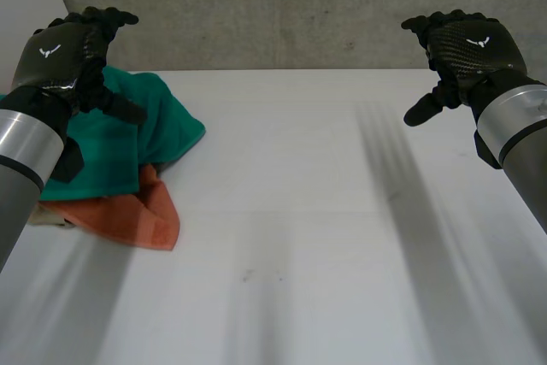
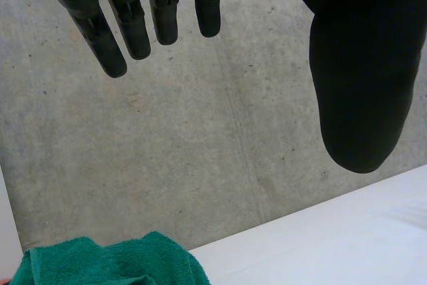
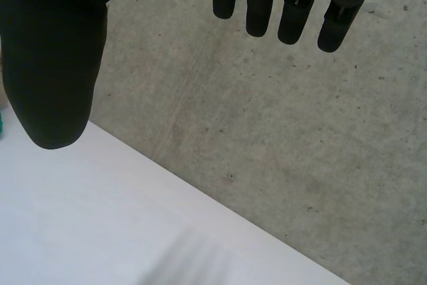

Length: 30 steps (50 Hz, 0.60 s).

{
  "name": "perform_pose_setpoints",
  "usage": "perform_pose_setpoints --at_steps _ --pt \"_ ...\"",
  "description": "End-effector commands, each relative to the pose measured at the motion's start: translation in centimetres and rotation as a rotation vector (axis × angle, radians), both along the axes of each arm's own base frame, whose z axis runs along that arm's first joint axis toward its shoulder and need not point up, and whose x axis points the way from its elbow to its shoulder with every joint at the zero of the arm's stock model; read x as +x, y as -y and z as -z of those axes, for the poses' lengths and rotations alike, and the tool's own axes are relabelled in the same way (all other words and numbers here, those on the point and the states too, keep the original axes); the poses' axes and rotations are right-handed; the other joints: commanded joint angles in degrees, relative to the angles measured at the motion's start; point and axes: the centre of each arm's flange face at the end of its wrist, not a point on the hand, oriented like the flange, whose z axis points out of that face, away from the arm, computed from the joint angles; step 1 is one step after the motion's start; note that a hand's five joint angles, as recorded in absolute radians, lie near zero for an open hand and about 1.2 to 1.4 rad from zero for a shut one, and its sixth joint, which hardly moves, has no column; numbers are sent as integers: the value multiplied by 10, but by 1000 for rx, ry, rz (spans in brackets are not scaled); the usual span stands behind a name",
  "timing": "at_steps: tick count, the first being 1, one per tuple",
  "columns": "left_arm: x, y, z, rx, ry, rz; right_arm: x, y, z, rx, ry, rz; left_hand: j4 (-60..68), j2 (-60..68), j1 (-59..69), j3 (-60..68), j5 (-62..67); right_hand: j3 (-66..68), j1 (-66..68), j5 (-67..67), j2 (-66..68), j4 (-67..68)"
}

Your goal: Fold the laundry.

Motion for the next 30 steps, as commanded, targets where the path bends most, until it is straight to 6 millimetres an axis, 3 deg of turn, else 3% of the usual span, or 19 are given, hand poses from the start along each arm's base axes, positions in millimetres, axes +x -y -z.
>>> perform_pose_setpoints --at_steps 1,10,15,19,24,30 --pt "0 0 0 0 0 2 0 0 0 -2 -1 1 -59 -59 -51 -58 -57 -58 -34 -57 -52 -60" --pt "-4 10 6 3 27 0 1 -1 1 0 -4 -4 -59 -59 -51 -58 -57 -58 -34 -57 -52 -60" --pt "-9 34 14 -22 128 -21 2 -2 1 1 -6 -9 -59 -59 -51 -58 -57 -58 -34 -57 -52 -60" --pt "-14 67 38 -13 256 -50 2 -3 2 3 -8 -9 -59 -59 -51 -58 -57 -58 -34 -57 -52 -60" --pt "-21 113 83 -15 477 -81 2 -3 3 6 -12 -8 -59 -59 -51 -58 -57 -58 -34 -57 -52 -60" --pt "-1 160 126 -20 652 -199 2 -4 5 12 -14 -10 -56 -55 -47 -55 -53 -58 -34 -57 -52 -60"
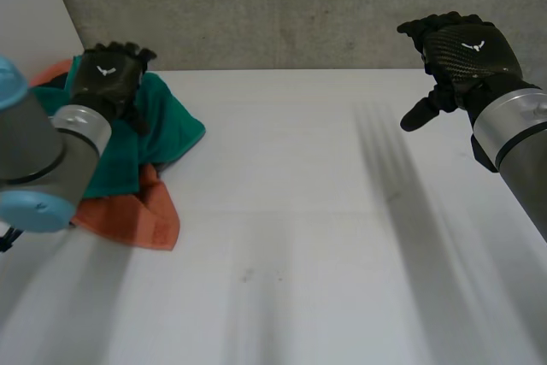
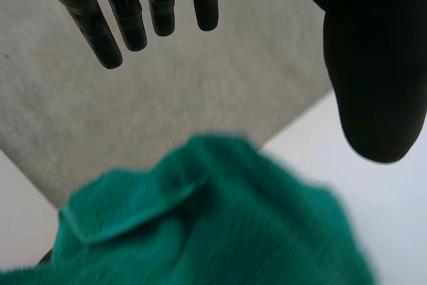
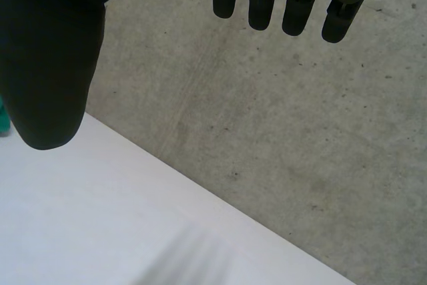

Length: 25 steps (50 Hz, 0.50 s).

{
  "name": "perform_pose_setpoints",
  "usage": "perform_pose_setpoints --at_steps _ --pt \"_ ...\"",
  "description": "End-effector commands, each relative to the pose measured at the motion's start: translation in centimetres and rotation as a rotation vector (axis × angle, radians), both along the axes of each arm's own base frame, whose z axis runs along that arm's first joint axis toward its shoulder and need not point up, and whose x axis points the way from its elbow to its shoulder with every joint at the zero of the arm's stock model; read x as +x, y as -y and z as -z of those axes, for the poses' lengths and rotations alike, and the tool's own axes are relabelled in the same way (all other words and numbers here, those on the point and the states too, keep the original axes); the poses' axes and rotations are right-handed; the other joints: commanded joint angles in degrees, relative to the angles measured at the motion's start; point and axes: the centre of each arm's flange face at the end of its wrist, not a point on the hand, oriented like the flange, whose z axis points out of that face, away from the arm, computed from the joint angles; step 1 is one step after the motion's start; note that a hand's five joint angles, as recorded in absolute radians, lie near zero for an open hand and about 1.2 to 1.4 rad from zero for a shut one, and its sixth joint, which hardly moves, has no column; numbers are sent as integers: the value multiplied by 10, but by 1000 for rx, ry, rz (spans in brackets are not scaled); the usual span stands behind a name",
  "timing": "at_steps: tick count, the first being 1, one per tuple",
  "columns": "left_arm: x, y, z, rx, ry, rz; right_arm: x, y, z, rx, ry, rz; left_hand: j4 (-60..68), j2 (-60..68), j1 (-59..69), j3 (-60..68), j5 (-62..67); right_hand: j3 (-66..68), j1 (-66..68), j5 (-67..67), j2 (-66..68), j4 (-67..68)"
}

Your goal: Fold the laundry.

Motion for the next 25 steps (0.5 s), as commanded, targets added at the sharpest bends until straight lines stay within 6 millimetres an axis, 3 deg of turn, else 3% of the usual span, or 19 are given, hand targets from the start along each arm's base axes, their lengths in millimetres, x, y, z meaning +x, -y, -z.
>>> perform_pose_setpoints --at_steps 1,5,6,9,13,14,18,22,25 --pt "17 54 54 -23 214 -112 0 -1 2 7 -4 -1 -8 -11 -12 -12 -19 -22 -29 -27 -22 -21" --pt "17 62 55 -75 221 -122 -1 -1 4 12 -11 3 133 130 128 129 122 -22 -29 -27 -22 -21" --pt "15 63 52 -98 207 -122 -2 0 3 11 -10 4 337 334 332 333 326 -22 -29 -27 -22 -21" --pt "9 60 48 -116 189 -111 -4 1 3 8 -11 10 682 680 678 679 671 -22 -29 -27 -22 -21" --pt "-15 36 14 -171 122 -52 -5 2 -3 -7 -5 15 683 681 679 680 672 -22 -29 -27 -22 -21" --pt "-28 19 -6 -195 64 -9 -6 1 -4 -11 -4 15 683 681 679 680 672 -22 -29 -27 -22 -21" --pt "-60 -25 -36 -207 -77 117 -7 -2 -16 -48 8 11 683 681 679 680 672 -22 -29 -27 -22 -21" --pt "-91 -64 -46 -171 -178 253 -9 -2 -20 -63 10 17 683 681 679 680 672 -22 -29 -27 -22 -21" --pt "-114 -90 -34 -110 -216 348 -15 3 -22 -70 5 39 683 681 679 680 672 -22 -29 -27 -22 -21"
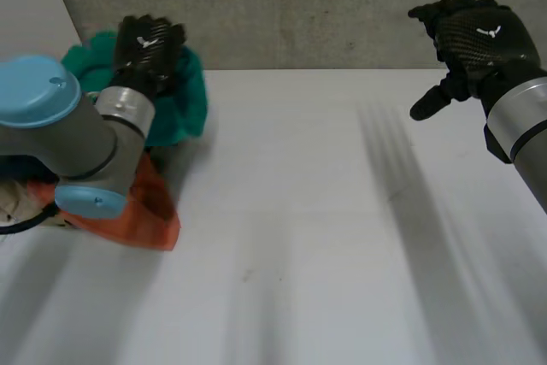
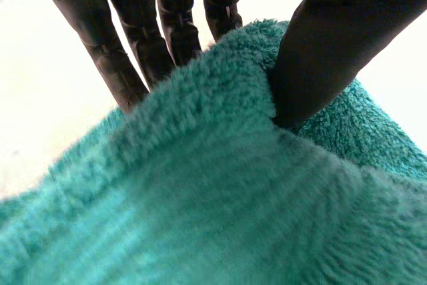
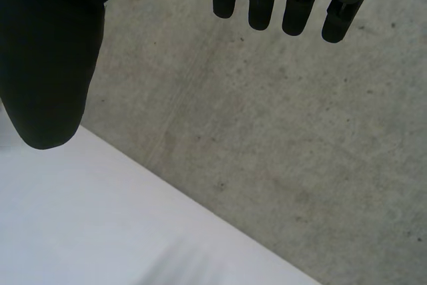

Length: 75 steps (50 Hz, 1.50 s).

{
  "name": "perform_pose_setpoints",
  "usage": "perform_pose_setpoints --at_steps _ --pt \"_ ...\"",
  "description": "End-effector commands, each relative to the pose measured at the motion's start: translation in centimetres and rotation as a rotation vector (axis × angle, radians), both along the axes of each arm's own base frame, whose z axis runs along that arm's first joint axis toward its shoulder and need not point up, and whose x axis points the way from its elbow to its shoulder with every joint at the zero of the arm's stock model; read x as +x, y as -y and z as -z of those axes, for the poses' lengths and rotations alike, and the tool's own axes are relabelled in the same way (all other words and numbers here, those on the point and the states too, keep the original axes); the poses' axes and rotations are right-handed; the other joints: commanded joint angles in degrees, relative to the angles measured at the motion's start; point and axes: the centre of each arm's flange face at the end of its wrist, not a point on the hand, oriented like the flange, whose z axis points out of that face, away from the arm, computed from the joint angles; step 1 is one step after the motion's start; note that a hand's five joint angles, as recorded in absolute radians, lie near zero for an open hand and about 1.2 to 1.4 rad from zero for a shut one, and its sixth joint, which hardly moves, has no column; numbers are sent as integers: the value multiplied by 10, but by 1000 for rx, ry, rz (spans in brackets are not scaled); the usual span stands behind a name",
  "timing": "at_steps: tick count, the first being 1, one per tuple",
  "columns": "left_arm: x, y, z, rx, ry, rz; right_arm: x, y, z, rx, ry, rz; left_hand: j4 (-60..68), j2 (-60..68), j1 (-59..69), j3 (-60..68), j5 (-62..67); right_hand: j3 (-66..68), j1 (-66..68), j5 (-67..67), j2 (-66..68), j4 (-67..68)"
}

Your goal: Fold the laundry.

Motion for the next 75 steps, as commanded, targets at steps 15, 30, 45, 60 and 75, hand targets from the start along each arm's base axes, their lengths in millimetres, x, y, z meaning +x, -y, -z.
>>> perform_pose_setpoints --at_steps 15,30,45,60,75 --pt "-102 -112 63 253 -42 396 -11 18 17 31 -85 47 -514 -503 -452 -494 -452 -22 -29 -27 -22 -21" --pt "7 -90 -10 159 -99 149 27 -22 59 170 -317 -167 -570 -558 -508 -550 -508 -22 -29 -27 -22 -21" --pt "100 -40 50 301 117 -108 119 -63 133 54 -384 -446 -568 -557 -507 -549 -506 -22 -29 -27 -22 -21" --pt "99 -48 48 297 116 -83 115 -34 115 -68 -442 -205 -563 -552 -502 -544 -501 678 671 673 678 679" --pt "52 -78 63 323 167 87 -19 32 69 29 -372 163 -567 -555 -505 -547 -505 678 671 673 678 679"
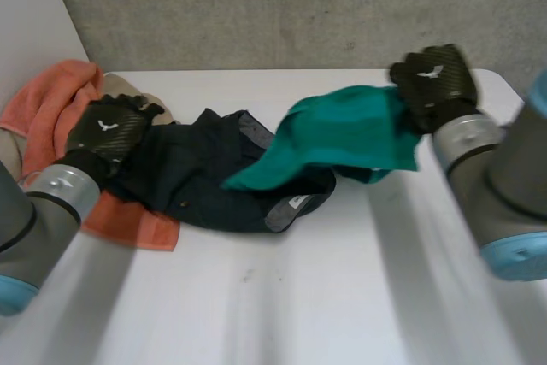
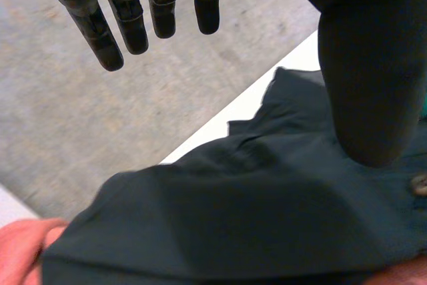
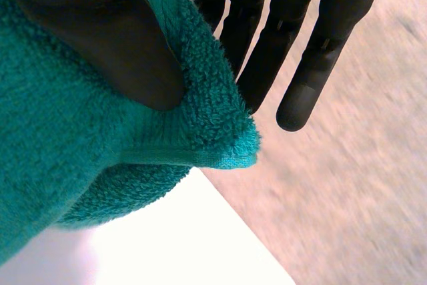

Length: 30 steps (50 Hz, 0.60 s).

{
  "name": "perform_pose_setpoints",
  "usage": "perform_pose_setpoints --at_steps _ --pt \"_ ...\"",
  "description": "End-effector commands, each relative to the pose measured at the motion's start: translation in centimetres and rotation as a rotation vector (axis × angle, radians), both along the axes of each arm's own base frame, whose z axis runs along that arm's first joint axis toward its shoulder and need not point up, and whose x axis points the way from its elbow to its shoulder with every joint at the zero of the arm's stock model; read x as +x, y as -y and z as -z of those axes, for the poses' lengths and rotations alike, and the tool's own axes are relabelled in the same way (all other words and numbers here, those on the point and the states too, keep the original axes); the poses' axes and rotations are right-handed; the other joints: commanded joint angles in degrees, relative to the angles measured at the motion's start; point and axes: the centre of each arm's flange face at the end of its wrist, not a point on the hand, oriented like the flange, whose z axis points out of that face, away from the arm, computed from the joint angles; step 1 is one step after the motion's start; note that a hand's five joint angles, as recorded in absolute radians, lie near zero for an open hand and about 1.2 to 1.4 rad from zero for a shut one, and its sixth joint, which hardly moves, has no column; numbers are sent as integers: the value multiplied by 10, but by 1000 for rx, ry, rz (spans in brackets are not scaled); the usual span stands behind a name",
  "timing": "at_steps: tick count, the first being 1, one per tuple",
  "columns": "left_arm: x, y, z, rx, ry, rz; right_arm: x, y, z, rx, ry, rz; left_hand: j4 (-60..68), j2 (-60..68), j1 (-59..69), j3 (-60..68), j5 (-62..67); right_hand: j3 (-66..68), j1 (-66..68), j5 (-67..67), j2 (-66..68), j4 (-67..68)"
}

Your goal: Fold the laundry.

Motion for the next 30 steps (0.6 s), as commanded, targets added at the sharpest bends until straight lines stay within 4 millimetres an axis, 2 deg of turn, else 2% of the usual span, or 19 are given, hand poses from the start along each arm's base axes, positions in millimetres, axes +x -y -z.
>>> perform_pose_setpoints --at_steps 1,5,8,15,18,20,22,23,25,26,30 --pt "-35 -21 19 49 25 125 -46 22 21 96 -27 124 -8 -10 -17 -15 -10 121 187 135 129 115" --pt "-55 -29 32 80 38 189 -51 22 31 122 -43 111 -7 -8 -16 -14 -8 121 187 135 129 115" --pt "-62 -32 42 116 51 211 -50 18 37 141 -48 91 -3 -5 -12 -10 -5 121 187 135 129 115" --pt "-83 -45 61 175 122 289 -52 18 41 155 -39 95 8 7 -1 1 7 121 187 135 129 115" --pt "-91 -44 69 175 155 313 -52 18 43 161 -37 94 30 29 21 23 28 121 187 135 129 115" --pt "-94 -40 77 178 173 314 -52 18 43 162 -37 94 119 118 110 112 117 121 187 135 129 115" --pt "-96 -35 81 176 183 308 -52 17 45 168 -39 97 272 270 263 265 270 121 187 135 129 115" --pt "-98 -29 82 162 181 302 -53 17 45 169 -40 97 459 458 450 452 457 121 187 135 129 115" --pt "-99 -20 78 137 176 279 -53 17 46 170 -42 98 618 617 609 611 617 121 187 135 129 115" --pt "-99 -14 74 120 173 257 -53 17 46 170 -42 98 662 661 653 655 661 121 187 135 129 115" --pt "-76 30 45 3 143 -7 -53 17 45 169 -41 100 673 671 664 666 671 121 187 135 129 115"
